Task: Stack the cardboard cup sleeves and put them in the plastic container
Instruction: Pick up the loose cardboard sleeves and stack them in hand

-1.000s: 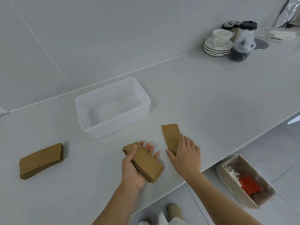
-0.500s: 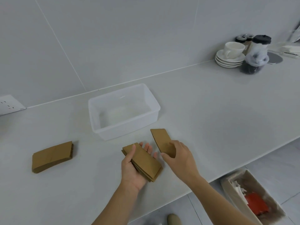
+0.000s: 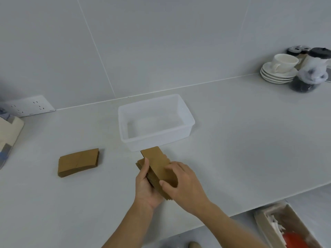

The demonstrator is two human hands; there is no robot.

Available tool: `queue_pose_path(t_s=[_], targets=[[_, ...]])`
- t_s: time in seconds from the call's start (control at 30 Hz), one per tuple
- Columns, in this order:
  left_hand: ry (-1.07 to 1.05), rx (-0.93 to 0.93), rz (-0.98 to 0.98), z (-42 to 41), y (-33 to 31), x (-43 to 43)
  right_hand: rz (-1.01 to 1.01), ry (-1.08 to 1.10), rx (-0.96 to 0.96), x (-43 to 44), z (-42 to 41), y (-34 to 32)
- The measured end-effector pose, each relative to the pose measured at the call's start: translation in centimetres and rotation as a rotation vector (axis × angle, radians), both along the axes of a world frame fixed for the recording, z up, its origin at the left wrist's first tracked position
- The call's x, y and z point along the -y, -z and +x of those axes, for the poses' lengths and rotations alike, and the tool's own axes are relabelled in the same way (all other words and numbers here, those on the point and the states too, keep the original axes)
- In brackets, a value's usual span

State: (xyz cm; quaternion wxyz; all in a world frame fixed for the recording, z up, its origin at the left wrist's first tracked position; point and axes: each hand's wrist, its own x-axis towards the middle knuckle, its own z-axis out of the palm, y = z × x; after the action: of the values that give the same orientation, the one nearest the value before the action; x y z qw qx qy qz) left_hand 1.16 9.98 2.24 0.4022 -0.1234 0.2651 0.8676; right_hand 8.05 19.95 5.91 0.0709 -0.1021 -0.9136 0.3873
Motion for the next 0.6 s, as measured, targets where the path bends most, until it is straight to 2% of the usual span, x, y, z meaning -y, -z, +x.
queue_pose_path(t_s=[0.17,0.6], targets=[[-0.066,0.002,0.061,0.0,0.3,0.7,0.049,-0.087,0.017,0.7,0.1,0.7],[-0.074,0.035,-0.035,0.4,0.3,1.6,0.106,-0.171,-0.025,0.5,0.3,1.9]])
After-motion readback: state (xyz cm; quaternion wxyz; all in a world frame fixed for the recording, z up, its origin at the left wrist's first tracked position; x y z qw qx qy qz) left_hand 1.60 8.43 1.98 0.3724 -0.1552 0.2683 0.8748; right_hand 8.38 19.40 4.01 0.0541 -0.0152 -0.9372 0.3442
